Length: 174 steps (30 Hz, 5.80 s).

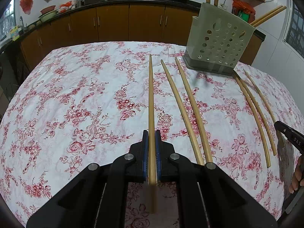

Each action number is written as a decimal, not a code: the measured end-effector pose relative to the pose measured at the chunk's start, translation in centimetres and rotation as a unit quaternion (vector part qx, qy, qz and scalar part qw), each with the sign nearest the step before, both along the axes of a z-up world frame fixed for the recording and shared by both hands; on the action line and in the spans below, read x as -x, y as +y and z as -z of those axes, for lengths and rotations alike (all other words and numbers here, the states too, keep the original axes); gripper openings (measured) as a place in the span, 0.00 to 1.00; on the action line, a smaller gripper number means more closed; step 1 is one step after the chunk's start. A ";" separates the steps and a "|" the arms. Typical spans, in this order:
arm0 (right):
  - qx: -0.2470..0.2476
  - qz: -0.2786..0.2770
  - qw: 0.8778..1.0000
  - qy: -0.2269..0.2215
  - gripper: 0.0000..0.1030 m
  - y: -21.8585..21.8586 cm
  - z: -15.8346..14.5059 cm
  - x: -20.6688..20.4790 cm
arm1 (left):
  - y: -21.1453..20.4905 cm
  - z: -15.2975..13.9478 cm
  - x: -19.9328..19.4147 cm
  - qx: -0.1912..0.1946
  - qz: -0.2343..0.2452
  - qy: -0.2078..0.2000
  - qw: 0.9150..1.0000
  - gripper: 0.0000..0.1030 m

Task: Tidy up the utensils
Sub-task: 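Lift the left gripper's chopstick upright over the holder while the right gripper raises its own, then lower both chopsticks into the green holder and open both grippers, then move both open grippers back down to the chopsticks on the cloth, then close the left gripper on a chopstick while the right gripper grasps another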

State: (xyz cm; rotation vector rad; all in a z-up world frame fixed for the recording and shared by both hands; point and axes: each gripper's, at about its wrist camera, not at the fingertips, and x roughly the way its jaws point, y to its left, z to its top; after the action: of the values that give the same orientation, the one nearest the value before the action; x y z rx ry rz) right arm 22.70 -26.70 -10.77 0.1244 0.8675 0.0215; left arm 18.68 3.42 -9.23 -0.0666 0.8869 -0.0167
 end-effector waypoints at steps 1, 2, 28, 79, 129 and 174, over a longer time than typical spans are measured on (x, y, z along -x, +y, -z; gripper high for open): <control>0.002 -0.001 1.000 0.001 0.08 0.0 -0.1 0.0 | 0.0 0.0 0.0 -0.001 0.001 0.001 1.000 0.08; 0.001 -0.001 1.000 0.000 0.08 0.0 -0.2 0.1 | -0.1 0.0 0.0 -0.002 0.002 0.003 1.000 0.08; -0.019 0.017 0.983 -0.183 0.08 -1.9 -12.3 3.2 | 1.0 -11.2 1.0 0.026 -0.008 -0.143 0.989 0.08; -0.075 -0.049 0.948 -0.306 0.08 4.2 -23.3 -6.7 | -6.4 -20.1 -8.9 0.055 -0.015 -0.363 0.930 0.07; -0.039 -0.062 0.997 0.006 0.15 3.7 -1.5 2.5 | -0.3 -4.2 2.1 0.000 -0.019 -0.056 0.998 0.41; -0.010 -0.028 0.999 0.012 0.10 2.9 -0.4 1.6 | -4.4 -0.2 2.6 0.007 0.043 0.013 0.999 0.11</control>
State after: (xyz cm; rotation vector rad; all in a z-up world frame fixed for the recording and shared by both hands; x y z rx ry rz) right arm 21.10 -23.79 -10.34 0.1197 0.8951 0.0824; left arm 16.08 -0.99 -9.05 -0.0413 0.9158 -0.1022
